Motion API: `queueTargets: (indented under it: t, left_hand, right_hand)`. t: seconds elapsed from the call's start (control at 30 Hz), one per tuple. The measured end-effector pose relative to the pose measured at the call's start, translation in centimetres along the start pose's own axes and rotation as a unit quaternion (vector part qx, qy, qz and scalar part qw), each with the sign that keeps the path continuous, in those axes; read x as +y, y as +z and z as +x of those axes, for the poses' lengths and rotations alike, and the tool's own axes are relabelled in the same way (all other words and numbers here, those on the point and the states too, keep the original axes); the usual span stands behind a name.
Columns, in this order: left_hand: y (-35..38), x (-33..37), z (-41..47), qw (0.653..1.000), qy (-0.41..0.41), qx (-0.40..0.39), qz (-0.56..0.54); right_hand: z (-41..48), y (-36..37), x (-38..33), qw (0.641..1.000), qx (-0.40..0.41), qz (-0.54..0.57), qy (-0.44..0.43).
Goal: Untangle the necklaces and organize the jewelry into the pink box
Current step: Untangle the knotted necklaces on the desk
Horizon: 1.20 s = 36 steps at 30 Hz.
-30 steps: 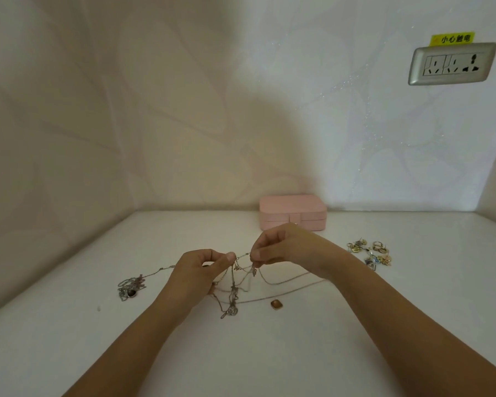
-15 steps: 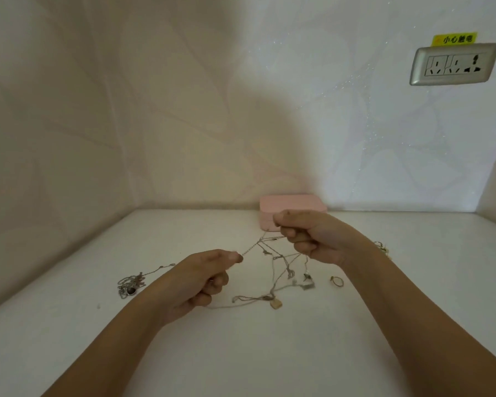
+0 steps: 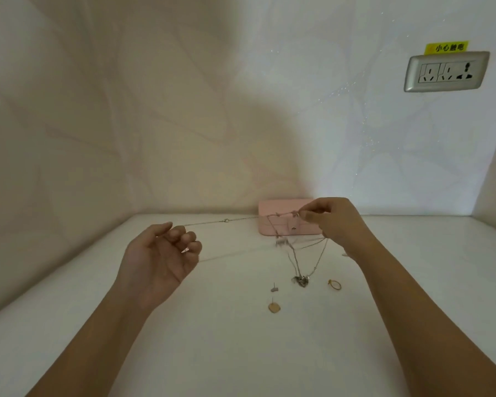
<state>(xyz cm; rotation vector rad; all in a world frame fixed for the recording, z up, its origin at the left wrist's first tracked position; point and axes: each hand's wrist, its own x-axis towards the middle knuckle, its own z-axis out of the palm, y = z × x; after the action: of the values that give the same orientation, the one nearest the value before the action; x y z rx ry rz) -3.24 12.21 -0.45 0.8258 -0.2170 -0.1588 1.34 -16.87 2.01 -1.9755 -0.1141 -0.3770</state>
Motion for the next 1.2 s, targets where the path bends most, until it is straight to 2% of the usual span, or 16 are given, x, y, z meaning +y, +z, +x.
queueTargets:
  t: [0.1, 0.17, 0.27, 0.37, 0.43, 0.53, 0.63, 0.73, 0.8, 0.87, 0.93, 1.0, 1.1, 1.2]
  left_hand:
    - [-0.5, 0.5, -0.1, 0.998, -0.035, -0.053, -0.03]
    - [-1.1, 0.7, 0.4, 0.987, -0.079, -0.132, -0.042]
    - [-2.9, 1.4, 0.6, 0.97, -0.112, -0.211, -0.047]
    - [-3.6, 2.0, 1.0, 0.946, -0.153, -0.282, -0.039]
    - [-5.0, 2.7, 1.6, 0.932, -0.198, -0.298, -0.051]
    - [-5.9, 3.4, 1.1, 0.944, -0.242, -0.221, -0.027]
    - [-5.1, 3.8, -0.2, 0.974, -0.217, -0.033, 0.052]
    - [-4.6, 4.2, -0.8, 0.972, -0.218, 0.069, 0.059]
    - [-4.9, 4.7, -1.2, 0.967, -0.226, 0.099, 0.071]
    - [-5.0, 5.1, -1.6, 0.966, -0.226, 0.104, 0.076]
    - [-4.9, 5.5, -2.0, 0.966, -0.216, 0.119, 0.079]
    - [-4.9, 5.7, -2.3, 0.959, -0.204, 0.161, 0.111]
    - [-4.9, 5.9, -2.6, 0.941, -0.214, 0.202, 0.166]
    - [-5.1, 5.9, -3.1, 0.903, -0.262, 0.204, 0.273]
  right_hand:
    - [0.1, 0.5, 0.1, 0.998, 0.008, 0.062, 0.011]
    - [0.0, 1.0, 0.0, 0.993, 0.005, 0.116, 0.011]
    - [-0.3, 1.6, -0.2, 0.974, -0.047, 0.216, 0.049]
    - [-0.2, 2.0, 0.4, 0.982, -0.107, 0.147, 0.056]
    - [-0.1, 2.3, 0.9, 0.986, -0.138, 0.072, 0.053]
    - [-0.1, 2.3, 1.3, 0.984, -0.171, 0.008, 0.043]
    - [-0.1, 2.3, 1.6, 0.977, -0.195, -0.082, 0.017]
    - [0.3, 2.1, 2.5, 0.981, -0.157, -0.11, 0.025]
    - [0.7, 1.6, 2.9, 0.99, -0.112, -0.064, 0.063]
    - [1.0, 0.8, 3.2, 0.986, -0.089, 0.05, 0.131]
    - [1.2, 0.1, 3.3, 0.962, -0.084, 0.163, 0.2]
    - [1.4, -0.5, 3.3, 0.94, -0.077, 0.225, 0.246]
    - [1.4, -1.4, 3.0, 0.937, -0.095, 0.202, 0.267]
    - [1.0, -2.2, 2.4, 0.952, -0.136, 0.086, 0.26]
